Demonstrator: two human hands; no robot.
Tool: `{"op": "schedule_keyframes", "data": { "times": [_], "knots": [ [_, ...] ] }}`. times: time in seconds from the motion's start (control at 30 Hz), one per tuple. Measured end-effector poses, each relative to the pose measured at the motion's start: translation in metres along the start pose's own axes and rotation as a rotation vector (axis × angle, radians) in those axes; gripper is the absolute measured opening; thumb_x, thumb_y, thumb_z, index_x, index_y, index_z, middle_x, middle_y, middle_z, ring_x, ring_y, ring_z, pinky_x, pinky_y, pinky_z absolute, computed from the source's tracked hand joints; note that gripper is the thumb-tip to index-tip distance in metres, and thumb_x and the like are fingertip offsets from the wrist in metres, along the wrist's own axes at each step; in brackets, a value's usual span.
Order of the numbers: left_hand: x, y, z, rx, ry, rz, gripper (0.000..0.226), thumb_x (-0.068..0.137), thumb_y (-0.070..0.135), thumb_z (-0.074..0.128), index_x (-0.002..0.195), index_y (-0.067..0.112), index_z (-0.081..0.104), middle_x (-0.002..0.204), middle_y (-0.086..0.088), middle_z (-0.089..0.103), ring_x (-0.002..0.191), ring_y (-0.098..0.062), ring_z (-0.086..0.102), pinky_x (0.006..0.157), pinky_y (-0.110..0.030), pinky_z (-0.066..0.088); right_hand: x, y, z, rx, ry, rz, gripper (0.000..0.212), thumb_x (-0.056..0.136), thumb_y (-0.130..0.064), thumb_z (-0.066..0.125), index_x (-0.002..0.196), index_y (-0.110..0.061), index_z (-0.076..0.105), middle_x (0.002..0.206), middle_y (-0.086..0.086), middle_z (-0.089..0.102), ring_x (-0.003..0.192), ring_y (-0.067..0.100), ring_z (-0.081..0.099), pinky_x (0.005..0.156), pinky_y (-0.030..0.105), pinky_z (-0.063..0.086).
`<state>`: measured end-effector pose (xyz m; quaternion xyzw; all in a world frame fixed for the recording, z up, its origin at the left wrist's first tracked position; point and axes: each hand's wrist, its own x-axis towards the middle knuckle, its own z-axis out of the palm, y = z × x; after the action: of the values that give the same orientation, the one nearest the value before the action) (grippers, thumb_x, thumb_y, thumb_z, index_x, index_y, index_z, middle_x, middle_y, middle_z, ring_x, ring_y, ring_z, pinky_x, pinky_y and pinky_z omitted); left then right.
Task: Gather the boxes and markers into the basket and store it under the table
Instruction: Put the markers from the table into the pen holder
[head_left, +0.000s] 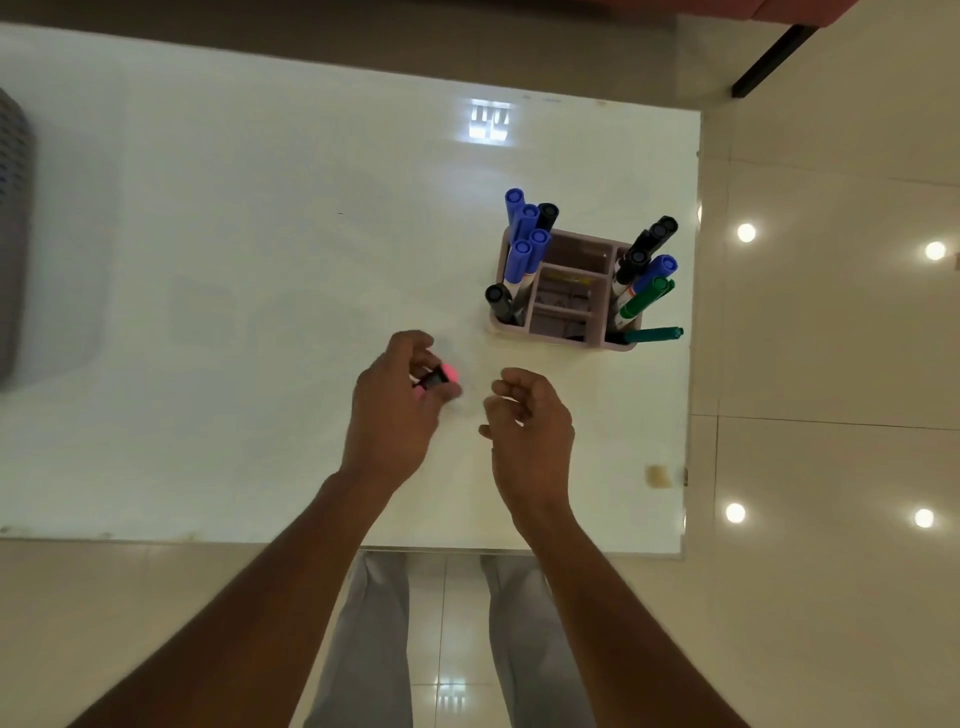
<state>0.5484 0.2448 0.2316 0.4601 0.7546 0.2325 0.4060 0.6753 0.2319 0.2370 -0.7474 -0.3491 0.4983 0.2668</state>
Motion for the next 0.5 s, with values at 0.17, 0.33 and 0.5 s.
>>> {"op": "schedule_keyframes", "data": {
  "times": [0.17,0.33,0.5],
  "knots": [
    [-0.023,0.052,0.005,-0.195,0.105,0.055,0.048,0.081,0.006,0.076,0.113,0.027,0.047,0.088,0.022,0.06,0.081,0.002,0.061,0.069,-0.001,0.045,0.002,-0.039,-0.016,0.039,-0.154,-0.048,0.021,0.095,-0.032,0.061,0.106,-0.017,0.072,0.09,-0.002,0.075,0.085,0.017,0.071,0.078,0.046,0.061],
    [-0.034,0.089,0.011,-0.243,0.159,0.219,0.042,0.079,0.014,0.078,0.115,0.017,0.056,0.102,0.008,0.064,0.088,-0.006,0.062,0.079,-0.006,0.047,0.008,-0.08,-0.055,-0.059,-0.172,-0.283,0.009,0.091,-0.024,0.067,0.097,-0.024,0.074,0.083,-0.005,0.075,0.08,0.015,0.071,0.075,0.037,0.061],
    [-0.027,0.123,0.008,-0.263,0.194,0.226,0.028,0.083,0.031,0.075,0.105,0.015,0.071,0.091,0.008,0.071,0.078,-0.01,0.066,0.074,-0.02,0.057,0.016,-0.116,-0.084,-0.004,-0.036,-0.342,0.026,0.086,-0.026,0.073,0.1,-0.009,0.058,0.084,-0.002,0.073,0.077,0.013,0.072,0.066,0.029,0.061]
  ]
}}
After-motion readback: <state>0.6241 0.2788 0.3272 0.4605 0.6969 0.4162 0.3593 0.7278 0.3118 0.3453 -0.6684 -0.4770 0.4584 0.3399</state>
